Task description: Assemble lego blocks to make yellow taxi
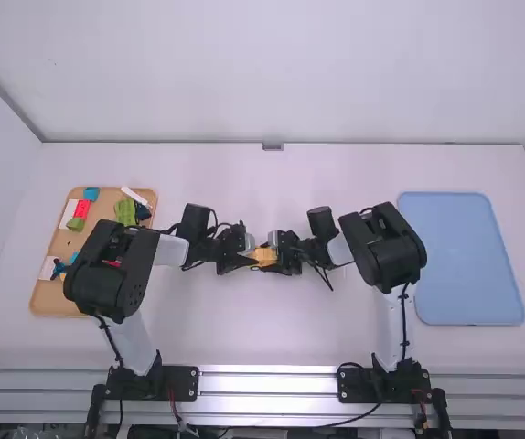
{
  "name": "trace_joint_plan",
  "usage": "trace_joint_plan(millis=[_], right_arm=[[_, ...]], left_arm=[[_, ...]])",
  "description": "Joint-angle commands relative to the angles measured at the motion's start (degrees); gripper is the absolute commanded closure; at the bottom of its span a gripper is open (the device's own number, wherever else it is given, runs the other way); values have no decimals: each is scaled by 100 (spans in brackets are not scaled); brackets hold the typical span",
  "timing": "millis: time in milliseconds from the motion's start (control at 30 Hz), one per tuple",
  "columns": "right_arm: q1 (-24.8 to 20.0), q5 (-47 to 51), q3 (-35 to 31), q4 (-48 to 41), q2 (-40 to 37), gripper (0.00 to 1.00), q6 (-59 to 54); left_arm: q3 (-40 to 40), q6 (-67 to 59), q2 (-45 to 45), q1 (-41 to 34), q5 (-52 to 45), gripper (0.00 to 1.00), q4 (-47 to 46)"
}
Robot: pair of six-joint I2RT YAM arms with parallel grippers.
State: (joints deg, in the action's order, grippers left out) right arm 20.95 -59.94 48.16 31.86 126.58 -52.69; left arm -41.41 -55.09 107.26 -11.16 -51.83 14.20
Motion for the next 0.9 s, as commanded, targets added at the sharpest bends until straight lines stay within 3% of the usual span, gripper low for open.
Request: trace_joint_plan(millis=[0, 867], right_arm=[[9, 129, 61, -212, 52, 48, -184], [37, 92, 57, -398, 52, 44, -291]], left_arm=[[-33, 24, 44, -15, 48, 71, -33], [-85, -39, 42, -15, -249, 69, 101]])
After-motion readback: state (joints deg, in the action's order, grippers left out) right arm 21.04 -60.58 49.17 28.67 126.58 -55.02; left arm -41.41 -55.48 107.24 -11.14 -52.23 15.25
